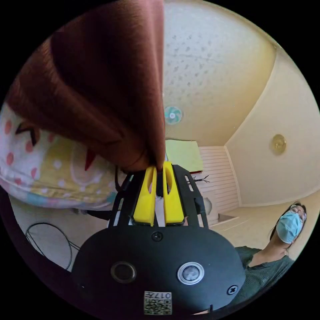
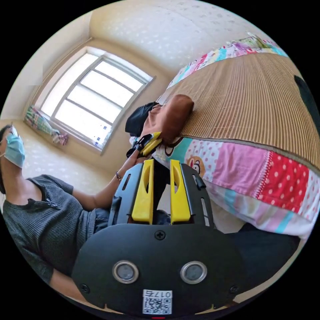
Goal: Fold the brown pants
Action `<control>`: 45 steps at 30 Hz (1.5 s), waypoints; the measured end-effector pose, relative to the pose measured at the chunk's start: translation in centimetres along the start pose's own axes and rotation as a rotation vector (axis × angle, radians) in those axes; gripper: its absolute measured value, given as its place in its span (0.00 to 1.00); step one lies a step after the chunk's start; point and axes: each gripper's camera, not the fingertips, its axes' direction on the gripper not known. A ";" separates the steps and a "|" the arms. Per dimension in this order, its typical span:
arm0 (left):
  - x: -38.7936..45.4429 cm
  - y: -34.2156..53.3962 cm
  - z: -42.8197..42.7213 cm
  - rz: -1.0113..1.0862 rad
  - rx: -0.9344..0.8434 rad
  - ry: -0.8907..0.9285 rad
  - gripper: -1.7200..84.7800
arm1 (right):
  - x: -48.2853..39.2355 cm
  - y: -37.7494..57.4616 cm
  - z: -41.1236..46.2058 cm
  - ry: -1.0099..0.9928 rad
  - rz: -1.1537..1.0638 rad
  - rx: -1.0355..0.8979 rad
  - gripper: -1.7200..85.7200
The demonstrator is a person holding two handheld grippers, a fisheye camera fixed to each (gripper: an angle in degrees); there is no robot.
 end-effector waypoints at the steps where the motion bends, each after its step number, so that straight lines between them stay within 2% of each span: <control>1: 1.9 1.2 1.8 0.029 -0.058 -0.015 0.06 | -0.7 0.3 2.1 0.106 -0.042 -0.045 0.14; 2: 4.0 2.0 3.2 0.070 -0.124 -0.023 0.06 | -1.3 0.8 4.3 0.225 -0.071 -0.080 0.17; 5: 9.6 3.2 5.3 0.233 -0.235 -0.088 0.06 | -2.1 2.0 9.5 0.416 -0.105 -0.072 0.25; 10: 15.7 5.7 7.2 0.394 -0.277 -0.246 0.07 | -2.9 3.3 15.8 0.351 -0.159 0.113 0.26; 13: 18.0 7.4 7.1 0.488 -0.224 -0.356 0.07 | -2.1 3.2 20.3 0.333 -0.125 0.094 0.24; 14: 18.5 7.8 7.0 0.508 -0.234 -0.400 0.06 | -1.4 3.1 22.6 0.440 -0.068 0.050 0.21; 16: 18.5 8.4 6.8 0.515 -0.261 -0.419 0.03 | -1.5 3.3 26.9 0.616 -0.121 -0.056 0.16; 21: 16.4 10.3 2.4 0.442 -0.136 -0.243 0.01 | -1.1 6.5 38.2 1.013 -0.320 -0.117 0.11; 24: 14.7 11.3 0.5 0.364 -0.100 -0.340 0.02 | 1.2 7.0 45.7 1.219 -0.416 -0.270 0.10; 28: 13.0 12.7 -2.1 0.269 -0.049 -0.408 0.07 | -1.9 6.3 47.2 1.403 -0.552 -0.047 0.08; 36: 12.5 14.3 -0.8 0.252 -0.053 -0.354 0.07 | -9.7 -0.3 43.9 1.447 -0.657 0.320 0.07; 38: 13.1 14.5 1.5 0.274 -0.091 -0.299 0.10 | -12.8 -1.5 42.6 1.474 -0.673 0.446 0.07; 41: 13.9 14.5 5.3 0.310 -0.190 -0.187 0.12 | -15.8 -2.9 41.4 1.572 -0.676 0.538 0.07; 45: 15.8 14.8 10.1 0.375 -0.307 -0.128 0.14 | -18.2 -3.9 37.1 1.686 -0.630 0.664 0.07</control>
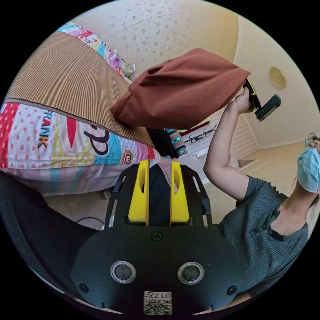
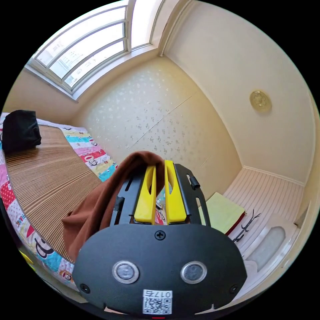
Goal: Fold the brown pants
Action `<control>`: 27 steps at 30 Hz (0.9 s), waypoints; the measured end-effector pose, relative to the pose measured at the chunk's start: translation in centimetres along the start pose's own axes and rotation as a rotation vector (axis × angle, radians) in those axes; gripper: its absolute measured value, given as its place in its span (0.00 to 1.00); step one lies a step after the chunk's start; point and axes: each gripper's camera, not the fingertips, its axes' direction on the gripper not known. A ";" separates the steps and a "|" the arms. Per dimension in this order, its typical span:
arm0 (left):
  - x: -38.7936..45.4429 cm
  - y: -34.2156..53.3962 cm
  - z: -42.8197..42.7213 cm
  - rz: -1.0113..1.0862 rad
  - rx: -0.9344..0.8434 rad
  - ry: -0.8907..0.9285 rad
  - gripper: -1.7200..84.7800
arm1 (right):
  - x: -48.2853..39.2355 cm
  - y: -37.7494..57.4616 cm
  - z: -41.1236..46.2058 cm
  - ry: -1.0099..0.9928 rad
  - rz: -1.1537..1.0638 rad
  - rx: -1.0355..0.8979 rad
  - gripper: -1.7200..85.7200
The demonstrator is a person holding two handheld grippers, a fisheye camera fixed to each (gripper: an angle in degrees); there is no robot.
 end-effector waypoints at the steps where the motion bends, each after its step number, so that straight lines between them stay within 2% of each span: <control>1: 0.8 -0.6 1.3 0.023 -0.038 0.006 0.15 | 2.3 -0.6 -0.2 -0.007 0.038 0.007 0.07; 7: 5.2 -3.9 5.9 0.148 -0.088 -0.031 0.21 | 9.4 -4.4 -1.0 0.090 0.089 -0.038 0.07; 12: 9.6 -7.0 9.4 0.286 -0.089 -0.279 0.28 | 13.7 -7.3 -3.4 0.107 0.122 -0.035 0.07; 15: 10.6 -8.2 11.2 0.331 -0.095 -0.411 0.25 | 16.7 -8.7 -4.8 0.116 0.156 -0.022 0.08; 16: 10.5 -8.3 11.3 0.350 -0.087 -0.434 0.20 | 18.1 -9.0 -5.3 0.119 0.172 -0.006 0.08; 19: 10.3 -8.1 7.8 0.392 0.052 -0.385 0.05 | 22.3 -9.2 -5.7 0.105 0.245 0.034 0.08; 20: 9.9 -8.3 5.2 0.363 0.133 -0.415 0.04 | 24.2 -9.1 -5.4 0.094 0.285 0.042 0.08; 24: 10.1 -11.8 -3.3 0.351 0.274 -0.491 0.02 | 30.6 -8.7 -2.0 -0.036 0.416 0.033 0.08; 27: 11.7 -18.9 -10.4 0.397 0.330 -0.671 0.03 | 34.7 -9.2 5.9 -0.196 0.453 -0.125 0.08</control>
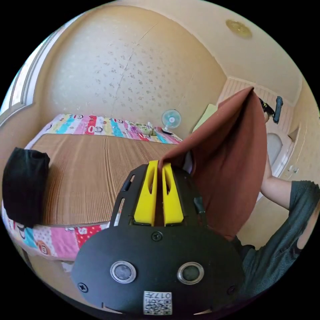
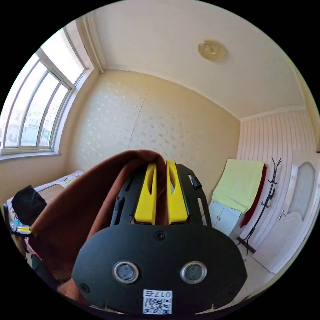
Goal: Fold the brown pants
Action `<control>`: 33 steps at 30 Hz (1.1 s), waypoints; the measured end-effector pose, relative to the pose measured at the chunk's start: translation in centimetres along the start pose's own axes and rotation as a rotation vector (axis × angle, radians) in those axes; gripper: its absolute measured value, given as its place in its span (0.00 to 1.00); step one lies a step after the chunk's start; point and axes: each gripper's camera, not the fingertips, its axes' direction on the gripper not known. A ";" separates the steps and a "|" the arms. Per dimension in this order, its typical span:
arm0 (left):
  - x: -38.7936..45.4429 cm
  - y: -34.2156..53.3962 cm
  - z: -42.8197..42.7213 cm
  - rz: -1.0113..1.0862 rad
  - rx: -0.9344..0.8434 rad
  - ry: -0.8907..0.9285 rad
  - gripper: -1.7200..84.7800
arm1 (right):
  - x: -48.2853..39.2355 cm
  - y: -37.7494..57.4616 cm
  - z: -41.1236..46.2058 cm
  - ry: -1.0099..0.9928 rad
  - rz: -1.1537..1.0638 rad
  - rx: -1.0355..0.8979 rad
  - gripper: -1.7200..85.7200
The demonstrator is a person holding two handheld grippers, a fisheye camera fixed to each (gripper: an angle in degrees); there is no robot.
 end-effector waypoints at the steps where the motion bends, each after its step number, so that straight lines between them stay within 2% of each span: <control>1: -3.2 -3.7 -0.1 -0.018 -0.013 -0.045 0.04 | 1.4 -1.3 4.7 -0.070 -0.023 -0.151 0.09; 2: -7.2 -7.3 0.8 -0.080 -0.082 -0.066 0.06 | 2.6 -1.9 10.6 -0.169 -0.025 -0.365 0.10; 3: -9.5 -8.8 1.5 -0.125 -0.122 -0.069 0.07 | 3.2 -1.7 13.8 -0.230 -0.014 -0.491 0.10; 4: -14.0 -10.8 2.7 -0.216 -0.185 -0.058 0.08 | 4.3 -0.3 19.5 -0.340 0.032 -0.738 0.12; 5: -17.5 -11.3 3.5 -0.303 -0.216 -0.047 0.09 | 5.0 1.9 22.5 -0.446 0.059 -0.872 0.12; 7: -20.5 -10.4 4.5 -0.376 -0.272 -0.080 0.10 | 5.8 4.7 22.8 -0.583 0.056 -0.894 0.12; 11: -22.0 -2.4 5.3 -0.385 -0.280 -0.233 0.16 | 6.8 12.5 18.9 -0.611 -0.079 -1.002 0.09; 14: -23.7 5.8 3.8 -0.538 -0.227 -0.130 0.17 | 8.4 18.5 14.7 -0.678 -0.091 -1.091 0.08; 16: -24.1 10.8 2.5 -0.664 -0.167 -0.053 0.20 | 10.1 20.8 12.1 -0.758 -0.044 -1.119 0.06; 18: -23.6 14.6 1.6 -0.753 -0.175 -0.055 0.22 | 12.6 22.0 9.8 -0.818 0.073 -1.118 0.06; 20: -22.5 16.7 2.1 -0.776 -0.386 -0.125 0.25 | 16.7 22.4 6.8 -0.930 0.288 -1.059 0.05; 22: -22.1 17.4 2.9 -0.798 -0.495 -0.156 0.29 | 19.9 22.2 4.7 -1.017 0.445 -0.978 0.05; 25: -22.5 17.3 2.1 -0.811 -0.437 -0.163 0.32 | 24.3 22.0 2.2 -1.076 0.630 -0.881 0.04; 28: -24.3 16.5 1.4 -0.870 -0.374 -0.078 0.32 | 26.7 21.1 1.1 -1.058 0.707 -0.878 0.03; 30: -23.9 15.2 0.5 -0.831 -0.270 -0.029 0.28 | 27.4 19.9 0.7 -1.072 0.725 -0.881 0.03; 31: -23.1 14.2 0.0 -0.777 -0.191 0.007 0.21 | 27.6 18.9 0.5 -1.091 0.729 -0.871 0.03; 33: -22.5 13.2 0.4 -0.753 -0.174 -0.011 0.18 | 27.8 17.0 0.2 -1.118 0.723 -0.855 0.03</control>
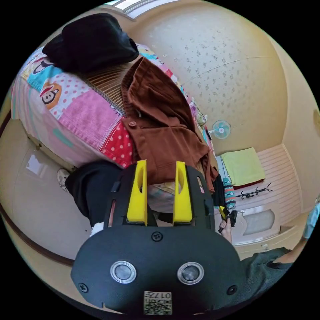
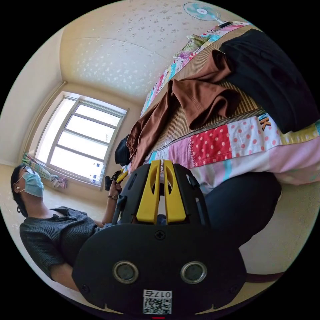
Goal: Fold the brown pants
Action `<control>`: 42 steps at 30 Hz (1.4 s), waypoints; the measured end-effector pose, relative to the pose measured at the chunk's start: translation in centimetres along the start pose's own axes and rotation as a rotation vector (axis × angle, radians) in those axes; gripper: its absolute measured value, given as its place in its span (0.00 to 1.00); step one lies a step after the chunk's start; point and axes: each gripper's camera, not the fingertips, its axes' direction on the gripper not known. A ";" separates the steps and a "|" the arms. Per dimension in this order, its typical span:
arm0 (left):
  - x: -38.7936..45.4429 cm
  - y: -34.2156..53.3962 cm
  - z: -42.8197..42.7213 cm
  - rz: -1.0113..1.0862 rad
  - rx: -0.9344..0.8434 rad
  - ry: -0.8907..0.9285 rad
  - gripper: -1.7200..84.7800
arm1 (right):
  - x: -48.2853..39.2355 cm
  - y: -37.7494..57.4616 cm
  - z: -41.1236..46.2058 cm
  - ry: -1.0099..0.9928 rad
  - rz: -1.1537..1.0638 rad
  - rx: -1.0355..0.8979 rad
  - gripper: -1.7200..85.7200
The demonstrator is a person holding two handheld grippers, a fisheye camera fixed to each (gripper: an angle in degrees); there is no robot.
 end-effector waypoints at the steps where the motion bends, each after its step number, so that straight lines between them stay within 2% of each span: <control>1: 0.1 -0.5 1.2 -0.027 -0.043 -0.034 0.20 | -1.0 -0.5 -0.3 -0.007 -0.009 -0.001 0.03; 2: -0.4 -1.1 3.0 -0.072 -0.135 -0.032 0.25 | -1.9 -0.9 -0.6 -0.014 -0.013 -0.004 0.03; 4: -0.4 -1.3 5.4 -0.070 -0.235 -0.005 0.26 | -3.2 -1.5 -0.9 -0.028 -0.017 -0.011 0.04; 7: 2.4 -1.8 5.0 0.084 -0.313 -0.198 0.15 | -5.3 -2.4 -1.4 -0.034 -0.027 -0.024 0.04; 10: 5.9 -3.2 1.0 0.299 -0.326 -0.241 0.08 | -7.2 -3.2 -2.1 -0.006 -0.023 -0.038 0.04; 12: 7.1 -4.4 -4.2 0.336 -0.224 -0.287 0.07 | -8.3 -3.7 -2.7 0.009 -0.022 -0.031 0.04; 15: 7.0 -5.7 -12.8 0.297 0.015 -0.496 0.06 | -10.5 -4.3 -3.8 0.045 -0.038 0.010 0.04; 17: 4.5 -5.5 -17.7 0.174 0.216 -0.648 0.05 | -12.1 -4.7 -3.9 0.128 -0.036 0.034 0.06; 18: 3.6 -5.3 -18.7 0.131 0.244 -0.661 0.04 | -12.4 -4.8 -3.9 0.151 -0.029 0.040 0.06; 21: -1.7 -4.0 -21.7 -0.044 0.262 -0.479 0.10 | -13.4 -5.6 -3.5 0.248 0.047 0.068 0.10; 22: -3.5 -2.9 -22.0 -0.086 0.270 -0.358 0.16 | -13.6 -6.0 -3.3 0.257 0.076 0.078 0.13; 23: -5.2 -1.8 -21.8 -0.128 0.264 -0.254 0.19 | -13.6 -6.5 -3.2 0.242 0.104 0.098 0.15; 26: -8.2 0.3 -19.8 -0.243 0.172 -0.125 0.22 | -12.3 -7.8 -3.6 0.157 0.226 0.201 0.17; 30: -9.0 2.2 -18.3 -0.311 0.151 -0.061 0.26 | -10.2 -10.3 -2.2 0.051 0.357 0.183 0.18; 32: -9.1 2.6 -18.4 -0.338 0.183 -0.052 0.26 | -9.2 -10.3 -2.1 -0.031 0.446 0.263 0.18; 36: -8.6 2.1 -18.2 -0.348 0.183 -0.011 0.26 | -10.3 -9.4 -2.0 0.005 0.498 0.394 0.17; 39: -6.7 1.4 -17.3 -0.301 0.161 -0.018 0.21 | -10.6 -9.0 -2.1 -0.010 0.515 0.507 0.16; 42: -4.3 -0.1 -17.0 -0.222 0.095 -0.099 0.13 | -10.9 -11.8 -2.3 -0.049 0.451 0.433 0.07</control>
